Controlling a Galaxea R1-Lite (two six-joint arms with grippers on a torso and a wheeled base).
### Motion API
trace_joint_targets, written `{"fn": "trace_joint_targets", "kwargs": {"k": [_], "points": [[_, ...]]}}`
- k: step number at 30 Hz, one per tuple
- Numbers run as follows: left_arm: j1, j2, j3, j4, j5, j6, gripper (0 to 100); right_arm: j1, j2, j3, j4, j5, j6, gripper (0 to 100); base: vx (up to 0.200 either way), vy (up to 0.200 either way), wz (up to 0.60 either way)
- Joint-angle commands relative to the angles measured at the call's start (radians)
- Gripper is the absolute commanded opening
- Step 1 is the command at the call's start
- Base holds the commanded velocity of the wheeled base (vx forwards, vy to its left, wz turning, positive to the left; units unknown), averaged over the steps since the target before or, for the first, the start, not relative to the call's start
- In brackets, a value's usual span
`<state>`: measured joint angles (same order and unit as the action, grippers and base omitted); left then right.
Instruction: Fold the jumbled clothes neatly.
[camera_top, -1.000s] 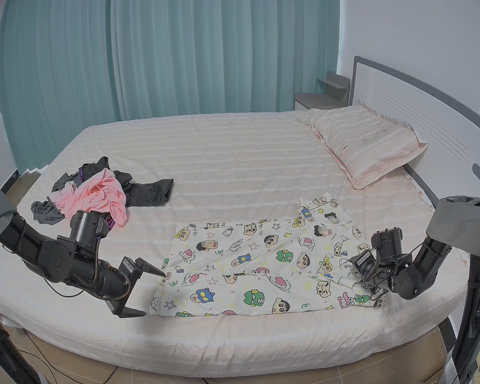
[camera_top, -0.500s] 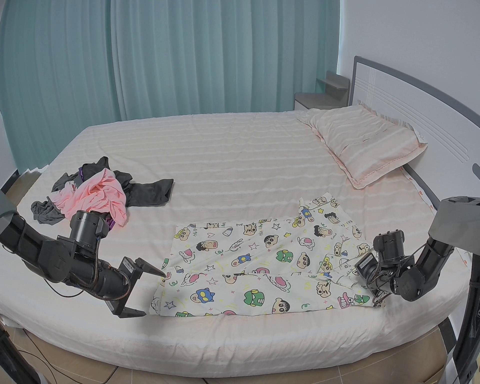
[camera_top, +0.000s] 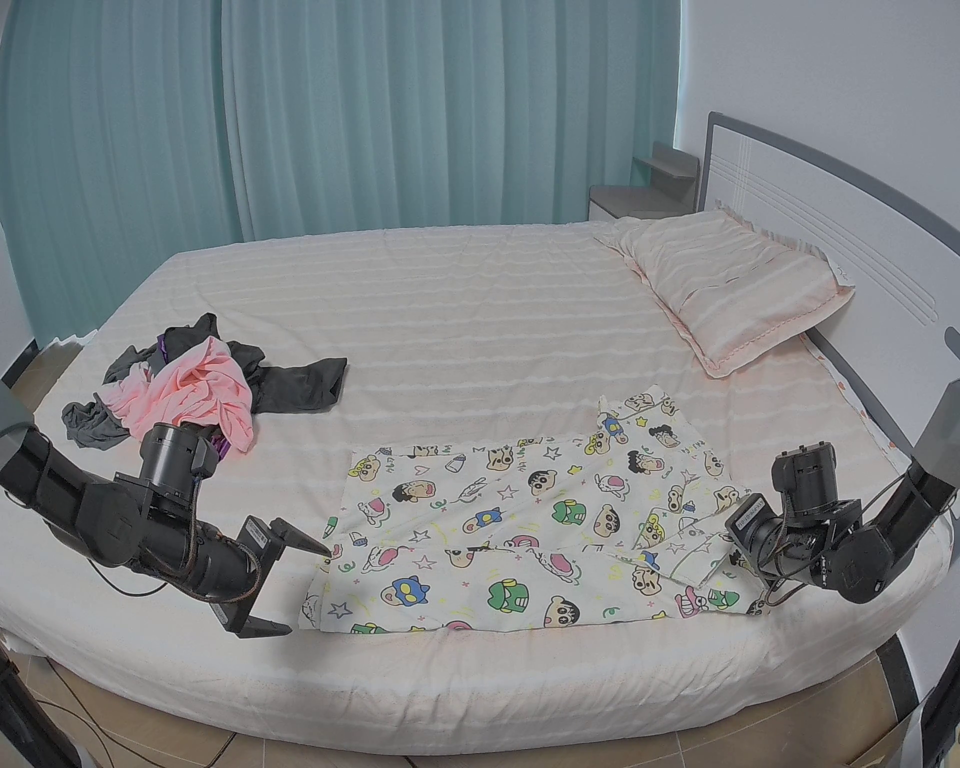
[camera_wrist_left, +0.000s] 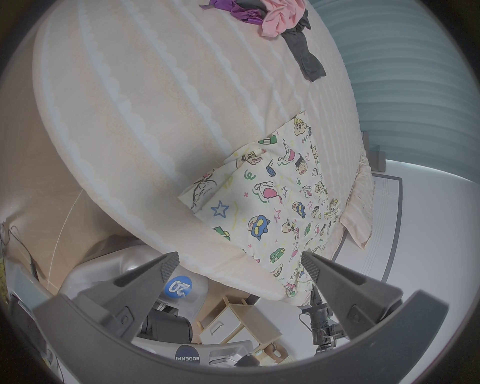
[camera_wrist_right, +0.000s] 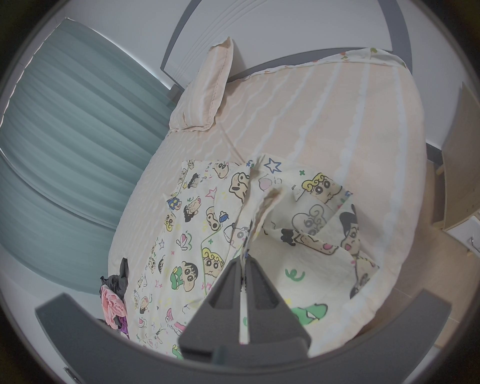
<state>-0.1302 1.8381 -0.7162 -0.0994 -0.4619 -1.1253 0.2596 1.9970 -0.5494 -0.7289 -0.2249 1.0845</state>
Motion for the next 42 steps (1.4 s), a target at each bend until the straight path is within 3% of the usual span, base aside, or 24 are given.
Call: {"fn": "trace_joint_targets", "kwargs": {"k": [1,9,16,24,42], "points": [[0.0,0.003,0.001,0.0,0.0,0.001,100,0.026,-0.081,0.011,0.02,-0.019,0.0,0,0.0,0.0,0.0],[0.0,0.003,0.001,0.0,0.0,0.001,100,0.066,-0.113,0.046,0.056,-0.031,-0.015,0,0.0,0.0,0.0],[0.0,0.003,0.001,0.0,0.0,0.001,100,0.093,-0.113,0.081,0.056,-0.111,-0.051,0,0.0,0.0,0.0],[0.0,0.003,0.003,0.0,0.0,0.002,100,0.145,-0.158,0.114,0.095,-0.113,-0.063,0,0.0,0.0,0.0],[0.0,0.003,0.003,0.0,0.0,0.004,100,0.181,-0.188,0.135,0.172,-0.102,-0.072,0,0.0,0.0,0.0]]}}
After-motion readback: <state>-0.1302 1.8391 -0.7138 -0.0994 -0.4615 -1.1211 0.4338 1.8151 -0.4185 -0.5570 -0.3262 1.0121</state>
